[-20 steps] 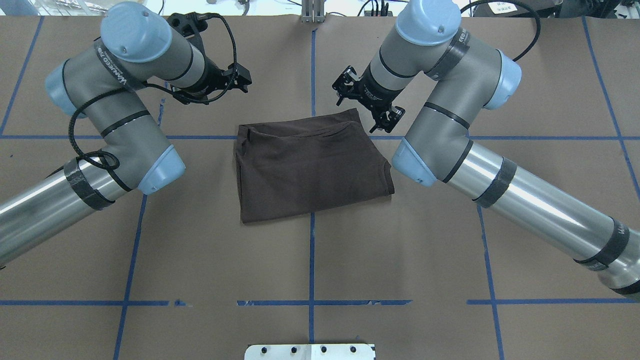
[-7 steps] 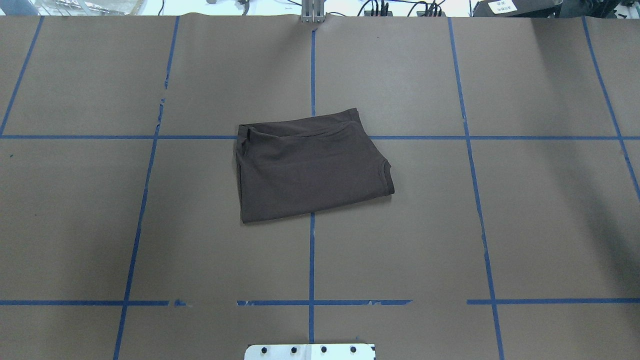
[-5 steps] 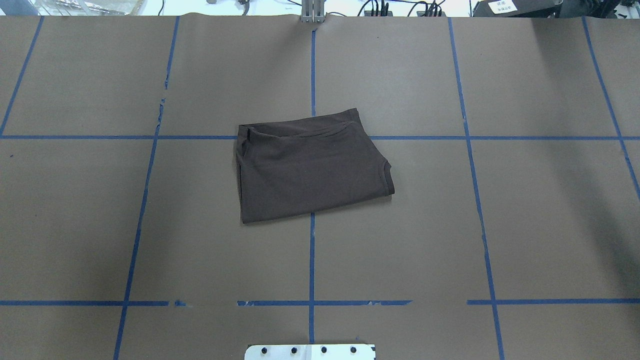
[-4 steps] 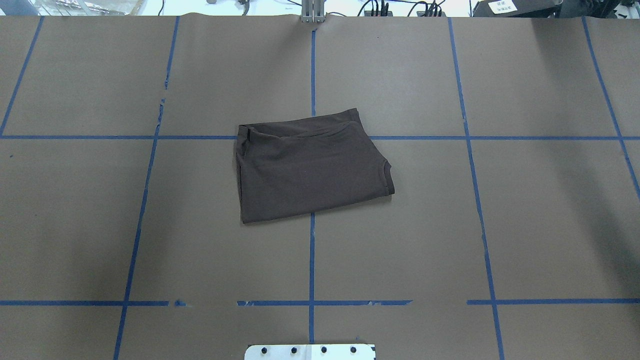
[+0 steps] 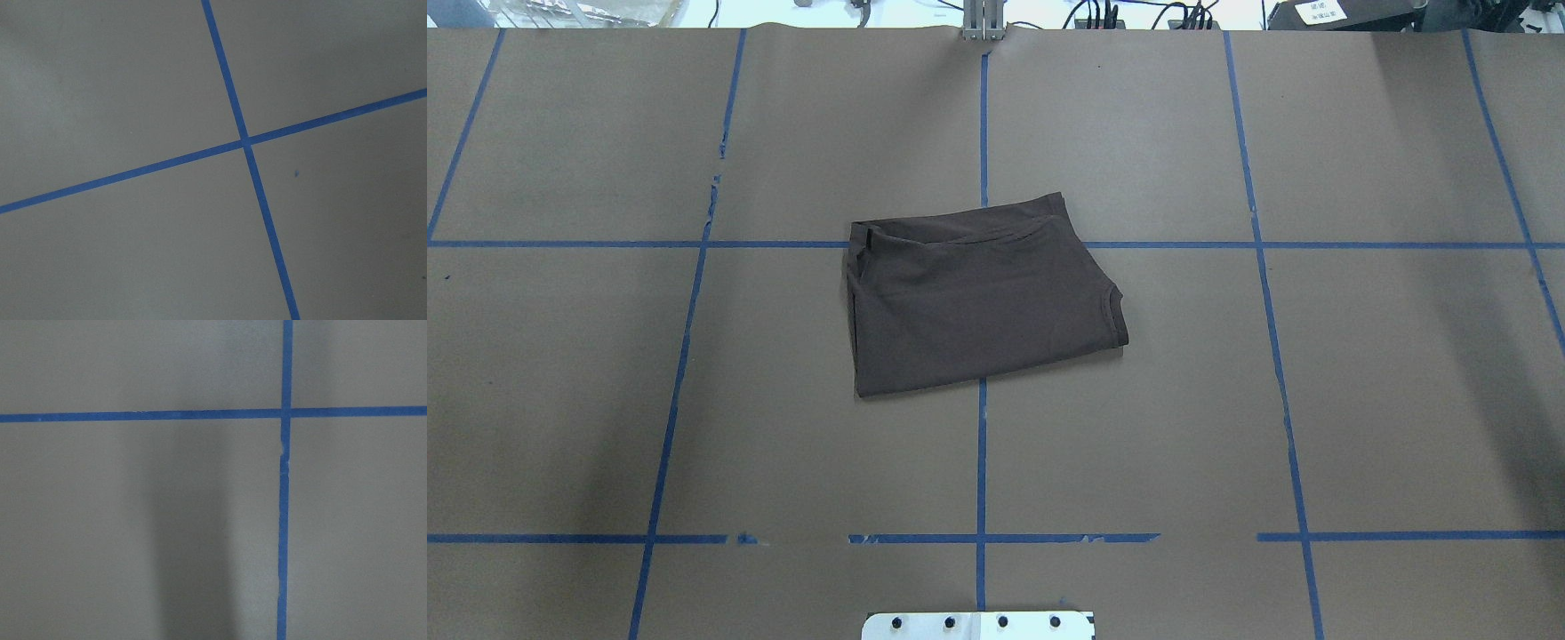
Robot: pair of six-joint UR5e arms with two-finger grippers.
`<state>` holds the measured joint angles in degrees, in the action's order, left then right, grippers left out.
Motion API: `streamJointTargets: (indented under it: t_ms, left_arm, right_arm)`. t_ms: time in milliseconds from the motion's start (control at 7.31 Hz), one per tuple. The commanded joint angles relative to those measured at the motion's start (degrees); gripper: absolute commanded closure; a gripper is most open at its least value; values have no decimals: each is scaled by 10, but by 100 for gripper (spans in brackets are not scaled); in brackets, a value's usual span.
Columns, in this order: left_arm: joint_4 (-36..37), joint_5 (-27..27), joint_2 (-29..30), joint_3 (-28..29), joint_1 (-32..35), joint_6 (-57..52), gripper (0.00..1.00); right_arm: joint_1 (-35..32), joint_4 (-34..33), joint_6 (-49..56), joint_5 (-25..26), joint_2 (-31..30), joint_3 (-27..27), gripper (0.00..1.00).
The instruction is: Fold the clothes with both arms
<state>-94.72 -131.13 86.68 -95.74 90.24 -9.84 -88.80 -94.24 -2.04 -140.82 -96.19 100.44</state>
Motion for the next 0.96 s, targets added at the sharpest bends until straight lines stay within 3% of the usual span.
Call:
streamJointTargets:
  t_ms: [0,411,821]
  left_arm:
    - [0,1,1,2,-1,0,0]
    - [-2,3,1,2,0,0,0]
    - [-2,2,0,2,0,1,0]
  right_arm:
    - [-41,2,9,-1,-27,0,0]
    - [-44,3,10,52,-17,5,0]
    - [-44,45,7,51,-23,-2,0]
